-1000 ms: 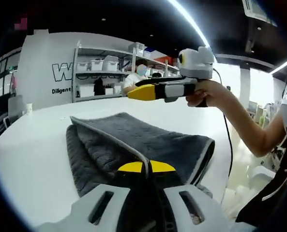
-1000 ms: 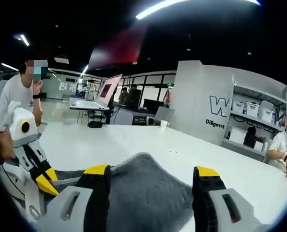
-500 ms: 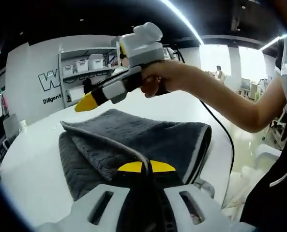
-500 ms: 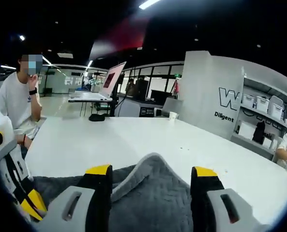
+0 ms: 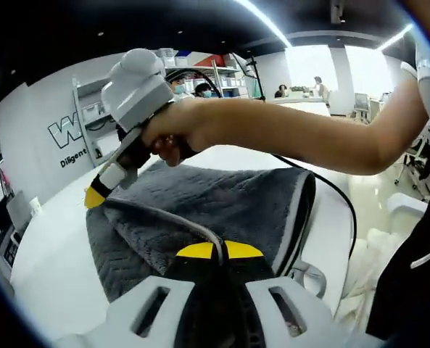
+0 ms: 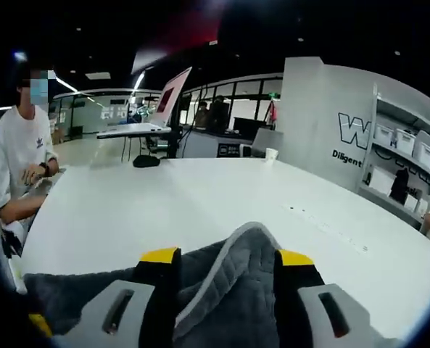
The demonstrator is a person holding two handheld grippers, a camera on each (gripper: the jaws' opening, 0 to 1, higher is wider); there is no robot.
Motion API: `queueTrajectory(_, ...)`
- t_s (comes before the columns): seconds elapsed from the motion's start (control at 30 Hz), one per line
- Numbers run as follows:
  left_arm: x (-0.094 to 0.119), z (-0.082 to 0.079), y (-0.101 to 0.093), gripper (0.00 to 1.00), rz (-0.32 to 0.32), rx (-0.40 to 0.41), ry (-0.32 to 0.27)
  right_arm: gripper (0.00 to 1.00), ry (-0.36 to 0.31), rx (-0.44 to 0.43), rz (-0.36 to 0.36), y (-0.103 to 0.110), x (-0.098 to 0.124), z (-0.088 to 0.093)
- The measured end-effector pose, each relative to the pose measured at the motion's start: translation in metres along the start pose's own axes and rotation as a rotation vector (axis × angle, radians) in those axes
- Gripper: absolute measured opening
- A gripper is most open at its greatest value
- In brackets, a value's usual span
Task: Open the folded towel by lifting each exposed corner and separating the folded layers until the towel lies flat within the target outline without major curled edges
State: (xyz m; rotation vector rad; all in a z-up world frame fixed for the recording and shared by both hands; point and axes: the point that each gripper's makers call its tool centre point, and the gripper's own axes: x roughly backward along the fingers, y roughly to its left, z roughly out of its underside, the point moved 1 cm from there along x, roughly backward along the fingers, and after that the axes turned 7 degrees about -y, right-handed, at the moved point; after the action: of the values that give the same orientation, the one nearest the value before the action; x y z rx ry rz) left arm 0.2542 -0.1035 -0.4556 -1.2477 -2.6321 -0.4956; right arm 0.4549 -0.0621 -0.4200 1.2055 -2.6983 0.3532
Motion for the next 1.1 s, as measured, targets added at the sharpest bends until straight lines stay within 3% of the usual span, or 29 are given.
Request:
queueTrajectory(0.13, 0.000, 0.000, 0.000, 0.02, 0.001, -0.004, -0.001, 0.44, 0.026, 0.005, -0.010, 0.003, -0.008, 0.009)
queueTrajectory(0.33, 0.000, 0.000, -0.001, 0.02, 0.003, -0.006, -0.003, 0.32, 0.040, -0.003, 0.001, -0.004, -0.011, 0.017)
queueTrajectory(0.53, 0.001, 0.000, -0.001, 0.02, 0.002, 0.005, -0.011, 0.09, 0.046, -0.054, 0.003, -0.011, -0.003, 0.024)
queueTrajectory(0.87, 0.001, -0.003, 0.002, 0.01, -0.012, 0.036, -0.031, 0.00, 0.030, -0.050, 0.013, -0.022, 0.007, 0.025)
queueTrajectory(1.1, -0.001, -0.020, -0.001, 0.01, -0.008, 0.059, -0.102, 0.00, 0.008, -0.034, 0.024, -0.031, 0.019, 0.017)
